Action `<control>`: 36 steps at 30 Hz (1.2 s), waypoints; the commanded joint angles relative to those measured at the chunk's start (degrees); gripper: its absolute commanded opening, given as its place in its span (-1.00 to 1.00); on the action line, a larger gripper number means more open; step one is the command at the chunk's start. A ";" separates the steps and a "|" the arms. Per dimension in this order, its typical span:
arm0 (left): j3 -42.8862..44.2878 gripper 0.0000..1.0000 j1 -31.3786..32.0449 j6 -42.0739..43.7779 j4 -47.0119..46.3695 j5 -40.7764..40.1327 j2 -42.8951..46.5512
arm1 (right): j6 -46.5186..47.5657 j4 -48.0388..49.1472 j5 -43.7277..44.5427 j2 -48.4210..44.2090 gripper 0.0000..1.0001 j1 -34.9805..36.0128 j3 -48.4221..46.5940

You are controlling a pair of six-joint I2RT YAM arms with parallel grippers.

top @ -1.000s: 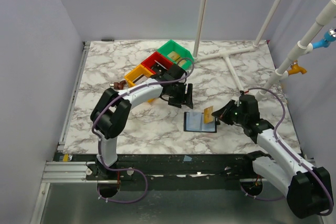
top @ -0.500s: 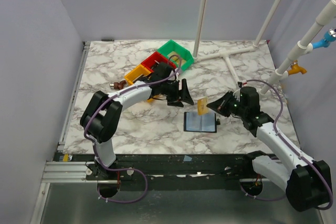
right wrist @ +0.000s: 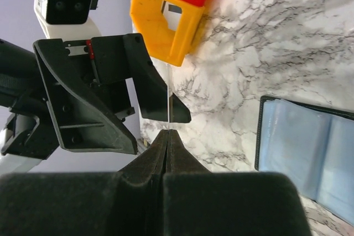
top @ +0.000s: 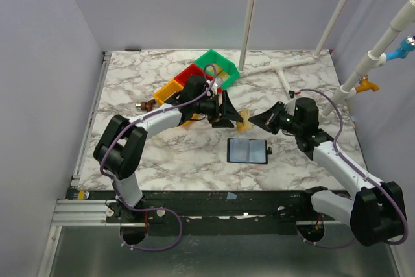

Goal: Take the credit cards out of the card holder
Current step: Remove the credit card from the card holder, then place the credit card in the storage box.

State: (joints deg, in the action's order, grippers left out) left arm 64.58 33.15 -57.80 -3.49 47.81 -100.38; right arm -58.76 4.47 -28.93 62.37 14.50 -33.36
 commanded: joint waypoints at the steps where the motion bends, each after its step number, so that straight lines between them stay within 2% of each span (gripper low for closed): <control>1: -0.48 0.35 -0.35 -4.68 -6.17 3.44 1.76 | -2.55 5.22 -3.68 1.19 -0.99 -0.32 -2.05; 9: -1.37 0.22 -0.28 -9.79 -11.82 4.93 1.76 | -3.76 6.88 -5.17 2.24 -0.99 -0.31 -3.22; 12: -1.55 0.09 -0.29 -10.71 -13.09 5.10 1.76 | -4.07 7.44 -5.61 2.50 -0.99 -0.34 -3.29; 15: -2.07 -0.29 -0.35 -12.12 -14.86 5.57 1.52 | -4.03 7.62 -5.79 2.65 -0.99 -0.31 -3.20; 19: -2.51 -0.94 -0.36 -13.36 -16.59 5.78 1.24 | -3.89 7.62 -5.96 2.67 -0.99 -0.28 -3.03; 20: -2.61 -1.00 -0.36 -13.62 -16.99 5.80 1.20 | -3.82 7.58 -5.96 2.66 -0.99 -0.29 -3.01; 24: -2.94 -1.00 -0.35 -13.92 -17.59 5.71 1.21 | -3.44 7.19 -5.65 2.58 -0.99 -0.35 -2.92; 25: -2.96 -1.00 -0.32 -13.92 -17.61 5.71 1.30 | -3.23 6.86 -5.26 2.48 -0.92 -0.37 -2.98; 27: -3.05 -1.00 -0.35 -13.63 -17.12 5.63 1.57 | -2.17 4.95 -3.85 2.11 -0.33 -0.36 -3.35; 28: -2.97 -1.00 -0.34 -13.28 -16.57 5.46 1.75 | -1.46 3.59 -2.76 1.58 0.10 -0.33 -3.69; 30: -2.74 -1.00 -0.45 -12.18 -15.12 4.95 2.27 | 0.08 0.54 -0.52 0.81 0.67 -0.31 -4.48; 32: -2.49 -1.00 -0.46 -10.95 -13.31 4.28 2.79 | 2.48 -3.66 2.03 0.50 0.91 -0.29 -6.02; 34: -2.23 -1.00 -0.62 -9.76 -11.59 3.36 3.33 | 4.18 -7.77 4.44 0.20 1.00 -0.33 -7.15; 36: -1.79 -1.00 -0.92 -8.21 -8.76 1.76 4.17 | 5.21 -9.64 5.98 -0.11 1.00 -0.33 -7.73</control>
State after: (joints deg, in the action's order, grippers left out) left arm 62.19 32.95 -69.91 -16.82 52.29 -99.72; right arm -57.60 2.20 -28.53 63.72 14.50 -38.57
